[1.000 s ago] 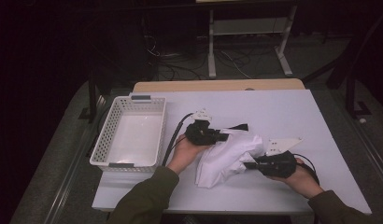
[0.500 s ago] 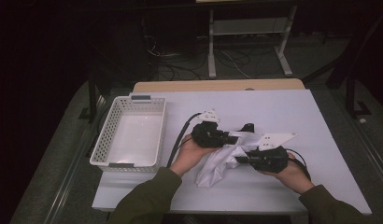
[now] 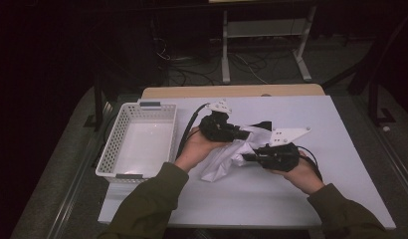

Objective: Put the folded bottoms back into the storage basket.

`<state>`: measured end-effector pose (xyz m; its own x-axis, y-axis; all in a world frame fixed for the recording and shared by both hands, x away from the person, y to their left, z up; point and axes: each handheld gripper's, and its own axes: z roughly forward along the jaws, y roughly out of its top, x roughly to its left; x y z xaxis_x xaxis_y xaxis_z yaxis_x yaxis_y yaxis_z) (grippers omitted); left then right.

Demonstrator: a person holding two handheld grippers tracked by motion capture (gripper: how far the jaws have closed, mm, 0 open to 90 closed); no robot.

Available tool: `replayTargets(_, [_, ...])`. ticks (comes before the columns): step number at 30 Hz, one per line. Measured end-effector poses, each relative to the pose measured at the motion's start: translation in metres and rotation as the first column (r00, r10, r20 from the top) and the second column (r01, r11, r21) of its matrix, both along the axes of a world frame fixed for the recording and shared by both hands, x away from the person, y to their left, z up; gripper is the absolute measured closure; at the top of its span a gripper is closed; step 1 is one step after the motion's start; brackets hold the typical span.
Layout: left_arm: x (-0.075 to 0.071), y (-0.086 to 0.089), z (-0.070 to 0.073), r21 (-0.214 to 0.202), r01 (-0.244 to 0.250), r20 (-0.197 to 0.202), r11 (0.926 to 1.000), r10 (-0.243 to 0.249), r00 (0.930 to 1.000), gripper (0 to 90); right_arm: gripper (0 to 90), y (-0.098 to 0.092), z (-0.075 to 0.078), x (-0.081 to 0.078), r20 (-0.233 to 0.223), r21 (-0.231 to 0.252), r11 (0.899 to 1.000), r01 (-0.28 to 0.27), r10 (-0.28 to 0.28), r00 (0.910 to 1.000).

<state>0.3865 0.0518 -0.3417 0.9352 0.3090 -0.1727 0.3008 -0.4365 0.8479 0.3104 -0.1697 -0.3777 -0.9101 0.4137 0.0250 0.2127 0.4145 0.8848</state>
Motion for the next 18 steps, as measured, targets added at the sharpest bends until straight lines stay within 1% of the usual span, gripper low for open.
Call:
replayTargets(1, [0.002, 0.001, 0.003, -0.001, -0.003, 0.001, 1.0000, 0.003, 1.0000, 76.2, 81.4, 0.002, 0.002, 0.002, 0.008, 0.002, 1.000, 0.000, 0.000, 1.0000])
replayTargets(8, [0.012, 0.016, 0.026, 0.017, -0.014, 0.011, 0.9998, 0.014, 0.9998, 76.2, 81.4, 0.017, 0.019, 0.014, 0.004, 0.012, 1.000, 0.000, 0.000, 1.0000])
replayTargets(14, [0.019, 0.036, 0.044, 0.008, -0.033, 0.023, 0.9994, 0.032, 0.9992, 76.2, 81.5, 0.033, 0.033, 0.026, 0.011, 0.031, 0.999, -0.015, 0.015, 0.9998])
replayTargets(18, [0.021, 0.050, 0.054, 0.012, -0.044, 0.026, 0.9990, 0.043, 0.9987, 76.2, 81.5, 0.045, 0.039, 0.032, 0.008, 0.034, 0.999, -0.026, 0.025, 0.9996])
